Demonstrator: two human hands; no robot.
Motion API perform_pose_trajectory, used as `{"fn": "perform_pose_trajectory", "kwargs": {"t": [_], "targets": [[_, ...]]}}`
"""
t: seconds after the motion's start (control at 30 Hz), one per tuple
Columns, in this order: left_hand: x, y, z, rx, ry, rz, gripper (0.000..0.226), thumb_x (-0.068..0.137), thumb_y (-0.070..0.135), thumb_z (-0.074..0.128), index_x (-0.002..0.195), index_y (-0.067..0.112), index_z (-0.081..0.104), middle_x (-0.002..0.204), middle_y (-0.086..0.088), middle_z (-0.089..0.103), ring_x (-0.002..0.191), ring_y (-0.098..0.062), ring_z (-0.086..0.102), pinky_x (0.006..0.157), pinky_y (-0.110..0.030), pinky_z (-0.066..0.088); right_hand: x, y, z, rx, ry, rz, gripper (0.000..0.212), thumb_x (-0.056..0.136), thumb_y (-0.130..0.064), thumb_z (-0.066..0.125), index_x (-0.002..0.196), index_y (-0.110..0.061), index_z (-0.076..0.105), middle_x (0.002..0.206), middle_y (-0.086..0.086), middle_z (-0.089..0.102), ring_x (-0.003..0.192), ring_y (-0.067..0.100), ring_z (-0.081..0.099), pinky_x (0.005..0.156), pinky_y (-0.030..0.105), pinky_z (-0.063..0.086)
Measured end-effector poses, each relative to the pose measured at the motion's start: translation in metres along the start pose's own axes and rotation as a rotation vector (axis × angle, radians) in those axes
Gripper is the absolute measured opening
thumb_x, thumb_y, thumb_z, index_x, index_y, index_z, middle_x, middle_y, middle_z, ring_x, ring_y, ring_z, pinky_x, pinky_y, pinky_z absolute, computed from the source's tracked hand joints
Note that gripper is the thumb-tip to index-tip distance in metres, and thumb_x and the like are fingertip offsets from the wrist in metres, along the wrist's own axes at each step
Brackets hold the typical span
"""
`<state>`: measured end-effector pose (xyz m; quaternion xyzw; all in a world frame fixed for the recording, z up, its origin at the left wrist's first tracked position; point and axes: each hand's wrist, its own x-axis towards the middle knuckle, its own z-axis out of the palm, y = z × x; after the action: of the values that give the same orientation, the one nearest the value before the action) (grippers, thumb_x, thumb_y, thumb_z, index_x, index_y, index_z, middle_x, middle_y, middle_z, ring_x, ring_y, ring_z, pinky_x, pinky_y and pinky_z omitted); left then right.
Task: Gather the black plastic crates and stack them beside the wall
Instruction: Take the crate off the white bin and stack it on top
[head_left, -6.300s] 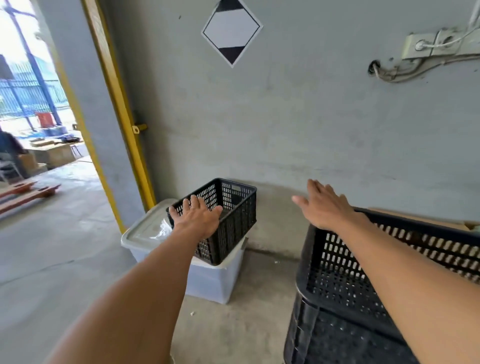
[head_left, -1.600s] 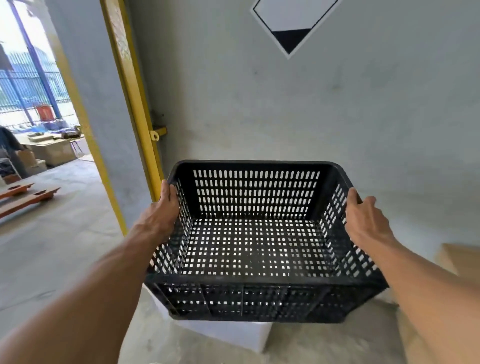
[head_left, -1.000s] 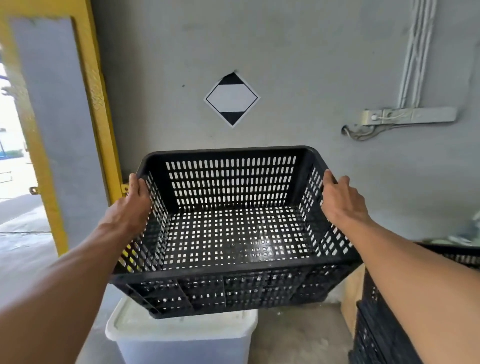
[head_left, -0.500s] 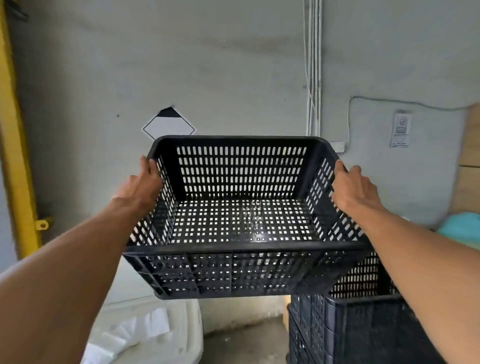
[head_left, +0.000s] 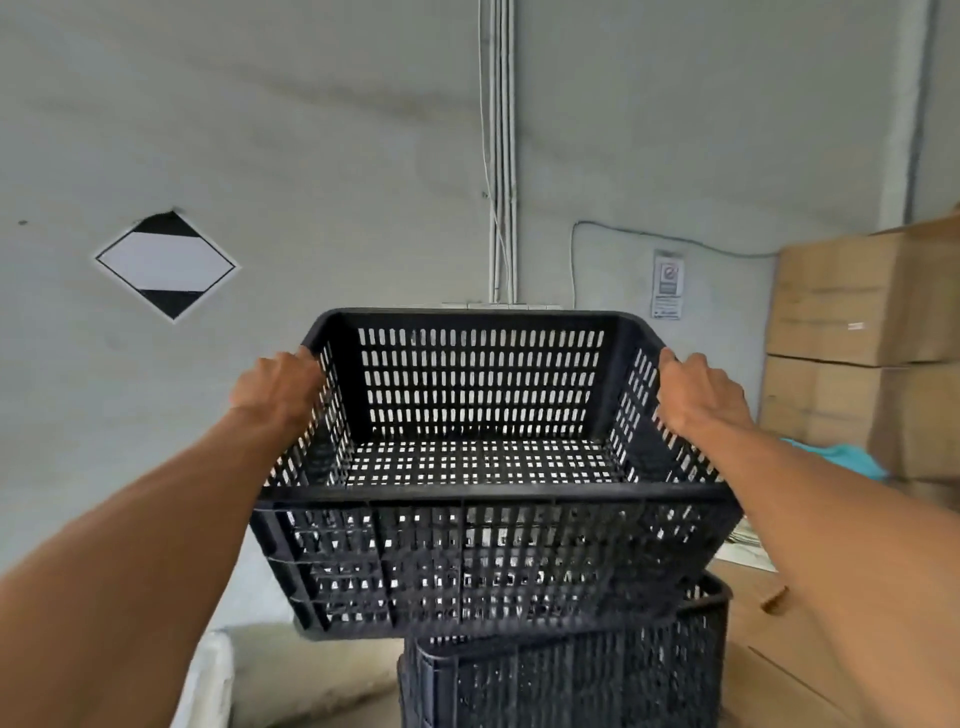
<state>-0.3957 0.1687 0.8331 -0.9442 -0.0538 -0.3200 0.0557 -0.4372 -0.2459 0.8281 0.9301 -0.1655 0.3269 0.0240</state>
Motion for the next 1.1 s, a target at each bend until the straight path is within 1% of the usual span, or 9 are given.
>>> {"fn": "perform_pose_trajectory", "kwargs": {"t": [0.17, 0.3, 0.4, 0.63, 0.73, 0.83, 0.9, 1.03, 1.1], "targets": [[0.013, 0.074, 0.013, 0.088, -0.038, -0.050, 0.033, 0.093, 0.002, 0.048, 0.125, 0.007, 0.055, 0.104, -0.012, 0.067, 0.094, -0.032, 0.067, 0.070, -0.037, 0.051, 0.060, 0.051, 0.033, -0.042, -0.032, -0.068, 0.042, 0.088, -0.007, 0.059, 0.129, -0.004, 0.048, 0.103, 0.015, 0.055, 0.089, 0.032, 0.062, 0.072, 0.040, 0.053], [0.031, 0.109, 0.020, 0.198, -0.074, -0.067, 0.037, 0.092, 0.004, 0.050, 0.126, 0.013, 0.059, 0.108, -0.009, 0.066, 0.098, -0.030, 0.067, 0.073, -0.036, 0.052, 0.098, 0.069, 0.065, -0.050, -0.075, -0.098, 0.028, 0.087, -0.005, 0.060, 0.115, -0.004, 0.059, 0.096, 0.011, 0.055, 0.087, 0.029, 0.060, 0.068, 0.036, 0.047], [0.047, 0.122, 0.025, 0.247, -0.105, -0.072, 0.033, 0.090, 0.010, 0.054, 0.121, 0.018, 0.062, 0.105, -0.006, 0.066, 0.098, -0.028, 0.066, 0.072, -0.034, 0.052, 0.122, 0.073, 0.087, -0.061, -0.106, -0.129, 0.024, 0.089, -0.004, 0.055, 0.112, -0.008, 0.060, 0.088, 0.007, 0.050, 0.086, 0.028, 0.059, 0.067, 0.035, 0.044], [0.075, 0.136, 0.044, 0.175, -0.159, -0.072, 0.030, 0.084, 0.013, 0.063, 0.114, 0.013, 0.064, 0.104, -0.011, 0.064, 0.099, -0.033, 0.064, 0.073, -0.037, 0.050, 0.164, 0.076, 0.123, -0.070, -0.197, -0.167, 0.020, 0.089, -0.011, 0.057, 0.109, -0.013, 0.059, 0.091, 0.008, 0.057, 0.081, 0.027, 0.056, 0.067, 0.033, 0.045], [0.077, 0.140, 0.053, 0.144, -0.211, -0.100, 0.030, 0.082, 0.011, 0.065, 0.112, 0.012, 0.064, 0.095, -0.010, 0.061, 0.092, -0.031, 0.063, 0.067, -0.034, 0.047, 0.182, 0.075, 0.137, -0.049, -0.272, -0.206, 0.021, 0.089, -0.018, 0.061, 0.110, -0.014, 0.059, 0.092, 0.008, 0.056, 0.079, 0.027, 0.055, 0.067, 0.033, 0.044], [0.074, 0.139, 0.061, 0.132, -0.257, -0.132, 0.028, 0.079, 0.009, 0.068, 0.107, 0.012, 0.065, 0.075, -0.004, 0.051, 0.074, -0.026, 0.055, 0.063, -0.032, 0.044, 0.193, 0.069, 0.152, -0.051, -0.354, -0.264, 0.022, 0.087, -0.021, 0.062, 0.108, -0.014, 0.060, 0.092, 0.007, 0.060, 0.081, 0.027, 0.058, 0.075, 0.034, 0.050], [0.068, 0.141, 0.062, 0.107, -0.272, -0.153, 0.027, 0.077, 0.009, 0.070, 0.104, 0.012, 0.066, 0.070, -0.003, 0.046, 0.070, -0.024, 0.052, 0.061, -0.032, 0.043, 0.198, 0.068, 0.163, -0.065, -0.398, -0.296, 0.023, 0.086, -0.023, 0.063, 0.108, -0.015, 0.061, 0.095, 0.009, 0.063, 0.084, 0.028, 0.061, 0.080, 0.037, 0.052], [0.057, 0.151, 0.053, 0.056, -0.295, -0.197, 0.030, 0.076, 0.004, 0.075, 0.104, 0.007, 0.066, 0.075, -0.006, 0.051, 0.072, -0.025, 0.053, 0.061, -0.032, 0.042, 0.211, 0.071, 0.181, -0.038, -0.446, -0.355, 0.030, 0.087, -0.028, 0.065, 0.113, -0.013, 0.063, 0.105, 0.012, 0.065, 0.092, 0.031, 0.062, 0.086, 0.038, 0.051], [0.055, 0.158, 0.050, 0.023, -0.324, -0.213, 0.034, 0.074, 0.005, 0.078, 0.106, 0.005, 0.067, 0.087, -0.011, 0.060, 0.079, -0.029, 0.058, 0.063, -0.032, 0.043, 0.214, 0.075, 0.193, -0.016, -0.457, -0.353, 0.036, 0.087, -0.032, 0.067, 0.116, -0.013, 0.063, 0.112, 0.014, 0.064, 0.097, 0.033, 0.062, 0.088, 0.037, 0.050]]}}
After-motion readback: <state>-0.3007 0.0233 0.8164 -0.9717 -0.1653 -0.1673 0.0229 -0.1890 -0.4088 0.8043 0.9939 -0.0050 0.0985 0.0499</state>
